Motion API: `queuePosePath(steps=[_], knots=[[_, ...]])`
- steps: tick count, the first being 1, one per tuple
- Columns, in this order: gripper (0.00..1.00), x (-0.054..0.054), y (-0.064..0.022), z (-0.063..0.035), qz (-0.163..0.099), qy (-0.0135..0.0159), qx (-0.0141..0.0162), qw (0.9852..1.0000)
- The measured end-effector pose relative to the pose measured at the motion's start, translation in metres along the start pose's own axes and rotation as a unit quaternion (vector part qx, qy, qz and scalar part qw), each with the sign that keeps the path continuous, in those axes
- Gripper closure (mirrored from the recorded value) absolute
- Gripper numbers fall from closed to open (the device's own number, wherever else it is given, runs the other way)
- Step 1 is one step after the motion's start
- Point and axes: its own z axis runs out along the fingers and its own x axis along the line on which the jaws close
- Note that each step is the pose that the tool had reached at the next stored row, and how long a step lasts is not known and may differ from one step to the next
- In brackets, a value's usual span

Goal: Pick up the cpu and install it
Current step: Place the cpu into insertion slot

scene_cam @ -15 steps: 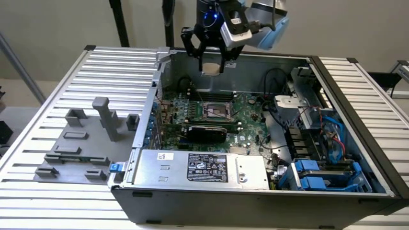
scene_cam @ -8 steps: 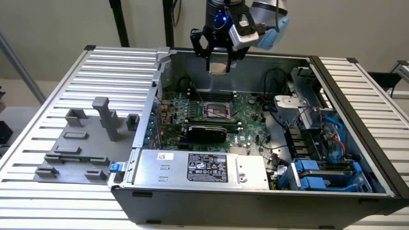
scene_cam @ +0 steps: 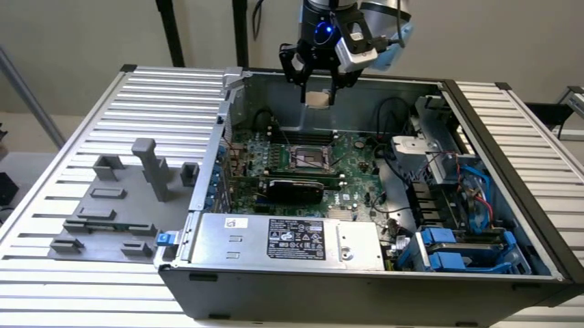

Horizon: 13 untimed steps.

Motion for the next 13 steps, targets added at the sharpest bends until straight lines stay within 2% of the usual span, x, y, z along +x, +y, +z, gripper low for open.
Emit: queuePosePath(steps=[13], knots=[[0.45, 0.0000, -0.0002, 0.0001, 0.004, -0.0003, 0.0000, 1.0000]])
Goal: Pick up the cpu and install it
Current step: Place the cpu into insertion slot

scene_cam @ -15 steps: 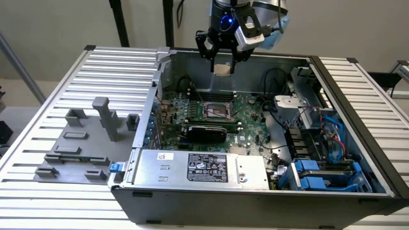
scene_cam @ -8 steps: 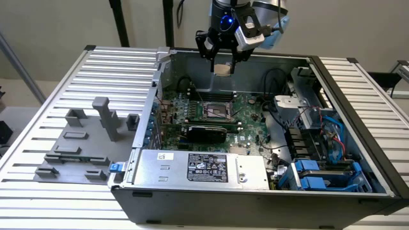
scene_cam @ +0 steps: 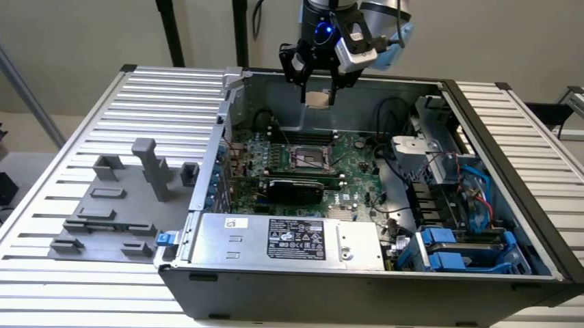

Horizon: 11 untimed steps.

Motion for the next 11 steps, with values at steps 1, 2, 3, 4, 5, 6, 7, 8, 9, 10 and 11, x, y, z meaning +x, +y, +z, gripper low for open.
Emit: queuePosePath(steps=[1, 2, 3, 4, 5, 6, 7, 8, 9, 10, 11], knots=[[0.45, 0.0000, 0.0000, 0.0001, 0.009, -0.0008, 0.0003, 1.0000], [0.45, 0.0000, 0.0000, 0.0003, 0.018, -0.0016, 0.0004, 0.9998], [0.45, 0.0000, 0.0000, 0.0005, 0.027, -0.0025, 0.0005, 0.9996], [0.45, 0.0000, -0.0001, 0.0007, 0.036, -0.0034, 0.0006, 0.9993], [0.45, 0.0000, -0.0001, 0.0010, 0.045, -0.0042, 0.0007, 0.9990], [0.45, 0.0000, -0.0001, 0.0012, 0.054, -0.0050, 0.0009, 0.9985], [0.45, 0.0000, -0.0002, 0.0014, 0.064, -0.0059, 0.0011, 0.9980], [0.45, 0.0000, -0.0002, 0.0017, 0.073, -0.0068, 0.0012, 0.9973], [0.45, 0.0000, -0.0002, 0.0019, 0.081, -0.0077, 0.0013, 0.9966], [0.45, 0.0000, -0.0002, 0.0022, 0.090, -0.0085, 0.0015, 0.9959], [0.45, 0.0000, -0.0002, 0.0024, 0.100, -0.0094, 0.0017, 0.9950]])
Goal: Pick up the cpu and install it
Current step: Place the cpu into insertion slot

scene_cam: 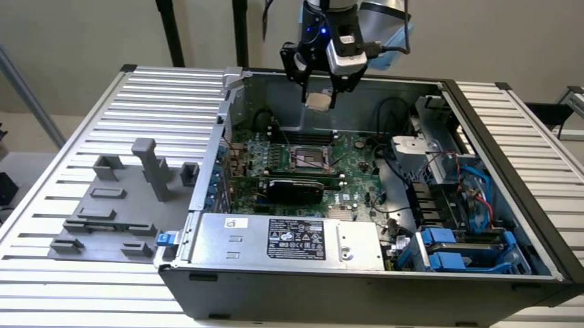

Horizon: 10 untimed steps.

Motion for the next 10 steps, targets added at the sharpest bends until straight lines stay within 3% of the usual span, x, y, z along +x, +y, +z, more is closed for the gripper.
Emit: queuePosePath(steps=[5, 10], knots=[[0.45, 0.0000, -0.0002, 0.0015, 0.057, -0.0054, 0.0009, 0.9984], [0.45, 0.0001, -0.0003, 0.0026, 0.102, -0.0097, 0.0016, 0.9948]])
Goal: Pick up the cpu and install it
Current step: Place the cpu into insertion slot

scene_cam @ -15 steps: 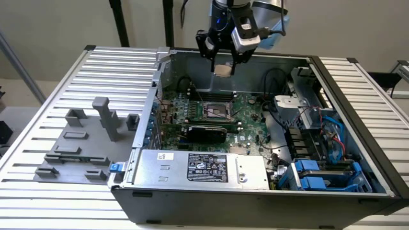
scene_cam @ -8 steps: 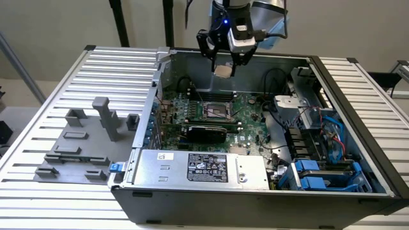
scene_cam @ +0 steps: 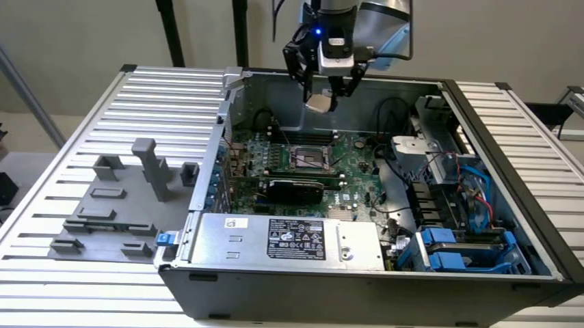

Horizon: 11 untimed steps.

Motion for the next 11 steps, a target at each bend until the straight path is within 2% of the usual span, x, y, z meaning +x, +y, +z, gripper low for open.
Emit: queuePosePath(steps=[3, 6, 11], knots=[[0.45, 0.0000, 0.0000, 0.0007, 0.027, -0.0025, 0.0005, 0.9996], [0.45, 0.0000, -0.0001, 0.0013, 0.054, -0.0051, 0.0010, 0.9985], [0.45, 0.0000, -0.0002, 0.0025, 0.100, -0.0094, 0.0017, 0.9950]])
